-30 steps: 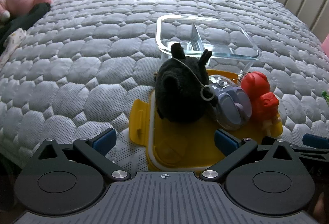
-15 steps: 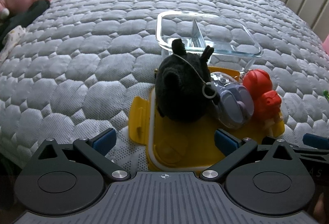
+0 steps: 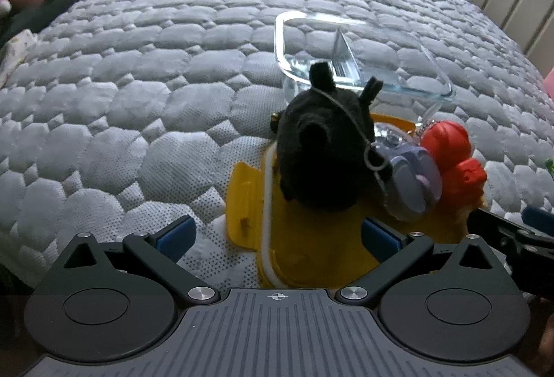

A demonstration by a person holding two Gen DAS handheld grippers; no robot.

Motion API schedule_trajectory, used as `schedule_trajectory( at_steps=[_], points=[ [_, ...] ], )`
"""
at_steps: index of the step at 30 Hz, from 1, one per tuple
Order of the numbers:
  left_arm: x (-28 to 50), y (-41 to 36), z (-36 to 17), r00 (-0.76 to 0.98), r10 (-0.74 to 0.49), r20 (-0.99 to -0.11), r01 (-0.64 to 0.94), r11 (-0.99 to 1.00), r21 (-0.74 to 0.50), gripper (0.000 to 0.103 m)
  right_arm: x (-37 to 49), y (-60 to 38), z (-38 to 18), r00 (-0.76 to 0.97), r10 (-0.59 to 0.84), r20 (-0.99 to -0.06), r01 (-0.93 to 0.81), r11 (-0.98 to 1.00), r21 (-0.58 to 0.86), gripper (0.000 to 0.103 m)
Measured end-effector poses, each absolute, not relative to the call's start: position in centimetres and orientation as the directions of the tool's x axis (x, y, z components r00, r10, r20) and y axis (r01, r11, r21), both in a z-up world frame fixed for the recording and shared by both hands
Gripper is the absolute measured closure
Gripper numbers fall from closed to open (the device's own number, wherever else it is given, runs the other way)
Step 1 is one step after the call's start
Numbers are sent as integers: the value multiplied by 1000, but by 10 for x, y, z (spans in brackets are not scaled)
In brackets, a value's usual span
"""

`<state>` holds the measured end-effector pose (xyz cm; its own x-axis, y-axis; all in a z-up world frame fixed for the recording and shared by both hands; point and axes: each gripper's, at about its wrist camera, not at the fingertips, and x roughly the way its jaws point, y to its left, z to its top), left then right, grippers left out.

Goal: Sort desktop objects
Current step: 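Grasp the black plush toy on the yellow lid with the right gripper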

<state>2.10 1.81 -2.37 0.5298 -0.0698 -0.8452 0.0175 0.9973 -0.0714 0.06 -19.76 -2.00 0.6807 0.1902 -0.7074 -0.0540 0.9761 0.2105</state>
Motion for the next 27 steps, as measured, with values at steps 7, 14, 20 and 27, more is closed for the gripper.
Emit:
schedule_trajectory(
  at_steps=[7, 14, 20, 27],
  points=[
    [19, 29, -30, 510, -85, -856, 58, 996, -65, 0, 16, -187, 1, 719, 228, -657, -73, 964, 254, 1],
    [4, 35, -38, 480, -136, -867, 115, 989, -92, 0, 51, -120, 6, 704, 179, -688, -158, 983, 95, 1],
    [-5, 41, -42, 491, -151, -858, 127, 987, -102, 0, 72, -84, -3, 667, 170, -726, -186, 981, 59, 0],
    [-9, 49, -42, 493, -204, -846, 137, 978, -156, 0, 85, -72, -13, 573, 270, -774, -219, 960, 173, 0]
  ],
)
